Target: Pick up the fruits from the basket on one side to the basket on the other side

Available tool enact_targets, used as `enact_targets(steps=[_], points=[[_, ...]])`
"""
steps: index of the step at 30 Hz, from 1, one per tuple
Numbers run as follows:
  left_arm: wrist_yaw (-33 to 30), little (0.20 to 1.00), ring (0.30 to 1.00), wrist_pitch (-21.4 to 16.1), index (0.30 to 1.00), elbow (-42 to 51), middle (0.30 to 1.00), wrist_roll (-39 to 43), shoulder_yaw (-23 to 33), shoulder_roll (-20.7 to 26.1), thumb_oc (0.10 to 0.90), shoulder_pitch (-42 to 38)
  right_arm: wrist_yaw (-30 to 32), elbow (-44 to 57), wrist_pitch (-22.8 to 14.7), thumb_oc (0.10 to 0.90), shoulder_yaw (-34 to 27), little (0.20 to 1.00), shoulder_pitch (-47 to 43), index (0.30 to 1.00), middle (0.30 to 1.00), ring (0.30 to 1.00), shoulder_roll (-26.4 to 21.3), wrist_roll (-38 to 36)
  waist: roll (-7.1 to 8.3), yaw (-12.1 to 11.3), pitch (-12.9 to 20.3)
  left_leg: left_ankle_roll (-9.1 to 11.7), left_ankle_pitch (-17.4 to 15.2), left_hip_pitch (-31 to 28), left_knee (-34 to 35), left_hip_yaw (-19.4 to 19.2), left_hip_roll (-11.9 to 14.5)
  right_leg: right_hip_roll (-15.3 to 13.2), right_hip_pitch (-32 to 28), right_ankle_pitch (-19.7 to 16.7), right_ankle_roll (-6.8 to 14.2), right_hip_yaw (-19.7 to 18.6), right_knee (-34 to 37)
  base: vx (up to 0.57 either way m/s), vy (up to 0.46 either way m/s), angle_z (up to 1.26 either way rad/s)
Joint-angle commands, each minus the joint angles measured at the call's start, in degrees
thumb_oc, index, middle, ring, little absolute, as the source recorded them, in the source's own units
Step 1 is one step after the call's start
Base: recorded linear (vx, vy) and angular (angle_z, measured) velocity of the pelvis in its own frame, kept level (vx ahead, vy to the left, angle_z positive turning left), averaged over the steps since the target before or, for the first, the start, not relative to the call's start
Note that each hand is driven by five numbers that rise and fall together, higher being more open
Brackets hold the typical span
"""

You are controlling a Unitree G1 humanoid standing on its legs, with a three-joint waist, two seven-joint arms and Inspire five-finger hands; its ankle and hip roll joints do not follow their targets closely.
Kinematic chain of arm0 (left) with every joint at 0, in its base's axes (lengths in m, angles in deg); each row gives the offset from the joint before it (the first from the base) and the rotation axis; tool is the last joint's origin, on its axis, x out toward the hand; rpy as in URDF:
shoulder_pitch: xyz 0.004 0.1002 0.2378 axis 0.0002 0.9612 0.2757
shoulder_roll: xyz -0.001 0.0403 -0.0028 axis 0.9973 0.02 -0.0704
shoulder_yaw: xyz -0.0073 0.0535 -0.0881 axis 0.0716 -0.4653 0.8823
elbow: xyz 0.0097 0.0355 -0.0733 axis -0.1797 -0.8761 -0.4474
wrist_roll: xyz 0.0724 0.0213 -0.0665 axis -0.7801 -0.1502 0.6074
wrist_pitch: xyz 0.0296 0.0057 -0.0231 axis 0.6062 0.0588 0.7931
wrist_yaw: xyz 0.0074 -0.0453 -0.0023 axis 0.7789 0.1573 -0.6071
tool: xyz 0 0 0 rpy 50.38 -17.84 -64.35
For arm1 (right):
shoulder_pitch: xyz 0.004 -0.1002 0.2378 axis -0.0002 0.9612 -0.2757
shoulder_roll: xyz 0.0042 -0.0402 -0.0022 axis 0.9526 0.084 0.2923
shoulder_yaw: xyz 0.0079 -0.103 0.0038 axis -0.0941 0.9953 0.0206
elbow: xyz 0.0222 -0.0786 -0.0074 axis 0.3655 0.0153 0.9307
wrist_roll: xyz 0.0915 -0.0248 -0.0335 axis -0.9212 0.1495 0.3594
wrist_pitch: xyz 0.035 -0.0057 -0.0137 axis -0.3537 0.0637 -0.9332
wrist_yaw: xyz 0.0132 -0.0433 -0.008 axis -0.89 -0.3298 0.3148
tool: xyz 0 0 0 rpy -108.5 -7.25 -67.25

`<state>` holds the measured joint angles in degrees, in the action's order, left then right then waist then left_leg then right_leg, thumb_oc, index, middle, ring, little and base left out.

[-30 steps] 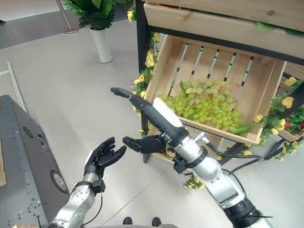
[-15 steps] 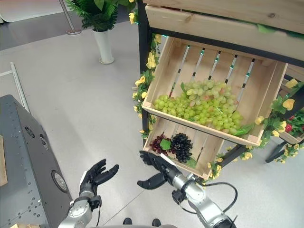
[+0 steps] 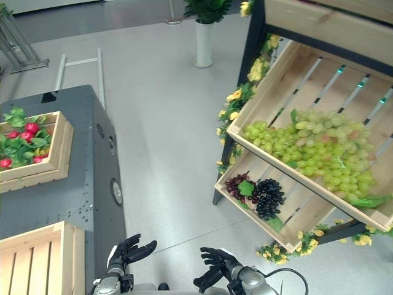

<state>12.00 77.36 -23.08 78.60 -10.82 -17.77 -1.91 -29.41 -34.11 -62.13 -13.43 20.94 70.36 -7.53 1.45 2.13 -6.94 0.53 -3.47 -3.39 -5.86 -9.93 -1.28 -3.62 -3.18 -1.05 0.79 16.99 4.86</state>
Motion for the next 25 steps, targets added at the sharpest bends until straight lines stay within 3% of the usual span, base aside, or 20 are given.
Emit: enact_targets(steps=[1,2,3,5,7,8,9,10,11,12,13,15,17,19,25], points=[[1.09,0.900,0.900,1.10,0.900,-3.63,0.900,-4.85,-2.53,0.13,0.800,-2.92,3.89,-2.26,-4.34,0.800,-1.55,0.900,-3.06,0.900,0.900,0.900,2.61,-4.53,-0.23,0.37,1.40,-1.45,-2.97,-6.55,9.84,3.14,-2.82,5.67,3.04,-1.26,0.02,-3.07,-0.27,-0.26,-0.048,0.46],[2.87,0.900,0.900,1.82,0.900,-6.53,0.900,-8.28,-3.56,0.78,0.800,-3.21,7.10,-2.15,-3.90,0.800,-1.97,0.900,-2.39,0.900,0.900,0.900,3.88,-6.08,0.02,0.02,1.52,-2.70,-1.48,-3.44,10.86,6.10,-3.68,6.19,3.47,-0.11,0.63,-3.27,-2.20,-0.33,-0.049,0.48],[3.73,0.900,0.900,1.52,0.900,-7.29,0.900,-9.45,-3.96,1.21,0.800,-3.35,6.99,-3.24,-5.28,0.800,-2.20,0.900,-2.58,0.900,0.900,0.900,4.24,-6.78,-0.08,0.37,1.20,-3.37,-1.10,-3.13,10.86,6.63,-3.49,6.54,5.46,0.10,0.50,-5.13,-6.54,-0.36,-0.051,0.55],[7.49,0.900,0.900,2.66,0.900,-8.32,0.900,-10.01,-5.19,2.77,0.800,-4.42,7.18,-5.01,-6.43,0.800,-2.89,0.900,-3.19,0.900,0.900,0.900,4.78,-5.47,-0.73,2.07,0.26,-4.86,-0.40,-2.59,10.86,9.25,-3.67,7.21,12.33,-0.68,1.12,-11.82,-20.37,-0.26,0.016,0.42],[9.66,0.900,0.900,3.39,0.900,-9.00,0.900,-8.97,-5.46,3.58,0.800,-5.05,6.97,-6.75,-6.22,0.800,-3.05,0.900,-3.84,0.900,0.900,0.900,4.80,-3.79,-1.49,2.61,-0.10,-5.48,0.00,-2.15,10.86,9.88,-3.42,5.49,14.86,-0.31,1.81,-12.89,-27.84,-0.18,0.020,0.35],[11.99,0.900,0.900,3.30,0.900,-10.20,0.900,-5.85,-4.84,3.81,0.800,-4.74,5.93,-10.85,-5.33,0.800,-3.47,0.900,-4.87,0.900,0.900,0.900,4.96,-0.14,-2.42,2.37,-0.53,-5.90,0.19,-2.15,10.29,10.40,-2.82,2.27,12.29,1.62,1.52,-13.30,-25.23,-0.14,-0.008,0.64],[12.41,0.900,0.900,3.21,0.900,-10.29,0.900,-5.16,-4.75,3.81,0.800,-4.62,5.87,-11.23,-4.84,0.800,-3.56,0.900,-5.01,0.900,0.900,0.900,4.99,0.56,-2.57,2.27,-0.50,-5.93,0.17,-2.00,10.06,10.42,-2.69,2.10,11.79,1.81,1.44,-13.49,-24.29,-0.14,-0.140,0.73],[13.65,0.900,0.900,2.35,0.900,-11.39,0.900,-3.22,-4.22,3.78,0.800,-4.19,4.30,-16.55,-4.02,0.800,-3.75,0.900,-4.75,0.900,0.900,0.900,5.17,3.92,-2.36,1.33,0.04,-5.26,-0.72,-0.85,7.91,9.41,-2.27,2.16,4.68,3.63,0.34,-14.13,-11.61,-0.07,-0.165,0.47],[13.30,0.900,0.900,2.66,0.900,-11.18,0.900,-3.42,-3.62,3.55,0.800,-4.12,4.22,-17.54,-4.11,0.800,-4.00,0.900,-4.97,0.900,0.900,0.900,5.16,5.04,-2.02,1.00,0.21,-5.00,-0.67,-0.55,7.38,9.04,-2.43,2.29,3.42,2.21,0.60,-14.81,-8.11,-0.08,-0.193,0.30],[13.09,0.900,0.900,2.97,0.900,-11.02,0.900,-3.41,-3.11,3.37,0.800,-4.05,3.35,-18.15,-1.77,0.800,-4.17,0.900,-5.17,0.900,0.900,0.900,5.15,7.05,-1.80,0.68,0.30,-4.77,-0.64,-0.33,6.91,8.71,-2.52,2.37,2.37,1.03,0.78,-15.34,-5.42,-0.13,-0.159,0.18],[12.23,0.900,0.900,3.24,0.900,-12.15,0.900,-1.86,-1.23,2.32,0.800,-4.79,3.14,-21.86,-0.81,0.800,-1.78,0.900,-6.97,0.900,0.900,0.900,4.76,11.18,-1.72,-0.46,0.56,-4.15,-0.45,-0.11,6.66,7.47,-1.77,2.55,1.32,1.04,0.42,-14.87,-4.17,-0.13,-0.178,0.01],[13.69,0.900,0.900,3.53,0.900,-12.94,0.900,-3.42,-0.37,1.85,0.800,-6.05,2.92,-23.36,-0.14,0.800,-0.78,0.900,-7.64,0.900,0.900,0.900,4.92,8.35,-1.37,-1.17,0.88,-4.22,-0.45,0.06,6.20,8.60,-1.78,2.93,0.60,1.72,-0.10,-15.18,-4.61,-0.05,-0.161,-0.27],[15.52,0.900,0.900,2.98,0.900,-13.20,0.900,-10.13,-1.92,0.99,0.800,-6.08,2.45,-22.49,1.01,0.800,-1.57,0.900,-8.33,0.900,0.900,0.900,4.96,4.02,-1.06,-1.57,1.64,-4.28,-0.13,-0.54,6.83,9.11,-1.60,3.20,0.02,1.69,-0.60,-14.62,-4.03,0.02,-0.101,0.02],[14.61,0.900,0.900,3.21,0.900,-13.42,0.900,-9.16,-3.29,0.44,0.800,-5.52,1.99,-21.96,1.51,0.800,-2.52,0.900,-8.23,0.900,0.900,0.900,5.14,3.88,-1.08,-1.45,2.25,-4.29,-0.06,-0.82,7.32,9.63,-1.56,3.52,-0.37,2.04,-0.88,-14.87,-3.75,0.01,-0.037,0.11],[14.76,0.900,0.900,4.38,0.900,-13.08,0.900,-9.05,-3.16,0.35,0.800,-5.22,1.66,-21.07,-0.62,0.800,-1.39,0.900,-7.39,0.900,0.900,0.900,5.35,6.80,-0.35,-1.54,4.04,-4.42,-0.44,-2.03,7.77,10.29,-1.55,4.11,-2.02,3.20,-1.30,-14.35,-3.24,0.01,0.002,0.01]])
